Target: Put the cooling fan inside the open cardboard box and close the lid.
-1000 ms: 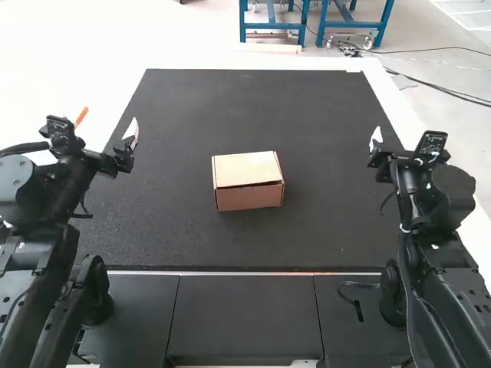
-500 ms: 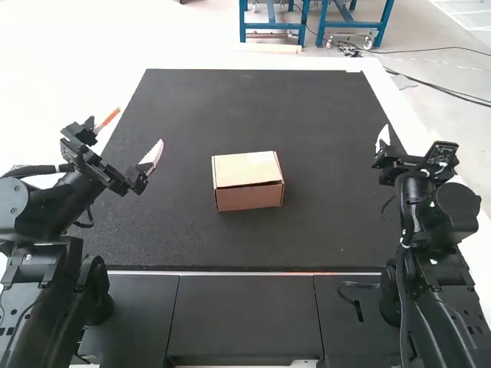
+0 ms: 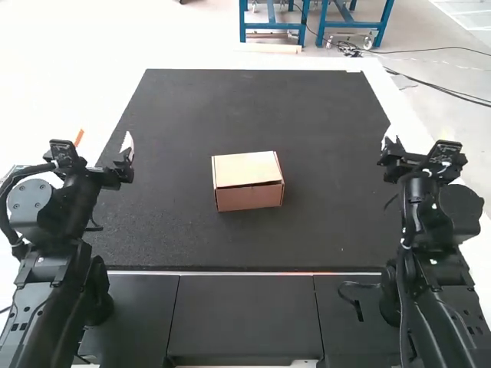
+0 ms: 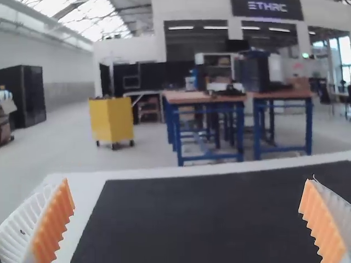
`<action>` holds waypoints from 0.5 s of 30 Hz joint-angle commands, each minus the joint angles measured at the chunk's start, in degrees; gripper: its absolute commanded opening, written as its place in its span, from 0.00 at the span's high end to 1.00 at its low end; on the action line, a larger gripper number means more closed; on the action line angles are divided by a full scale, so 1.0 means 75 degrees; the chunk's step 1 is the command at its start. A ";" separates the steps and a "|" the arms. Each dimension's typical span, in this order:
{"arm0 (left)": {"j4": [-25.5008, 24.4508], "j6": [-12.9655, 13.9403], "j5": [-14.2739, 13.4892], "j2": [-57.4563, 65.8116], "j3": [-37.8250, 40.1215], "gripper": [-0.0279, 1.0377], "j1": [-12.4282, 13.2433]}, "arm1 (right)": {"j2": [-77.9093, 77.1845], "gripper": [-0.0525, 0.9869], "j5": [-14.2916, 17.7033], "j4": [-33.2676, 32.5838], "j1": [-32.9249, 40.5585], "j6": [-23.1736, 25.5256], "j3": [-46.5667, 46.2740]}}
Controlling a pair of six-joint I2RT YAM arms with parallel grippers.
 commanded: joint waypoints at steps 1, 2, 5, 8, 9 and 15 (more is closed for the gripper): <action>-0.0545 0.0346 -0.0291 -0.0051 -0.0019 0.06 -0.0010 | -0.0083 0.07 0.0147 -0.0146 -0.0073 0.0192 -0.1135; -0.0850 0.0393 -0.0280 -0.0051 -0.0019 0.06 -0.0022 | -0.0083 0.07 0.0159 -0.0357 -0.0073 0.0357 -0.1135; -0.1483 0.0370 -0.0303 -0.0063 -0.0031 0.06 -0.0022 | -0.0072 0.07 0.0147 -0.1177 -0.0073 0.0802 -0.1135; -0.1846 0.0393 -0.0326 -0.0051 -0.0031 0.06 0.0013 | -0.0083 0.07 0.0100 -0.1751 -0.0073 0.1107 -0.1135; -0.1928 0.0393 -0.0326 -0.0063 -0.0031 0.06 0.0025 | -0.0072 0.07 0.0100 -0.1986 -0.0073 0.1142 -0.1147; -0.1975 0.0417 -0.0326 -0.0051 -0.0031 0.06 0.0025 | -0.0083 0.07 -0.0076 -0.2958 -0.0061 0.1118 -0.1158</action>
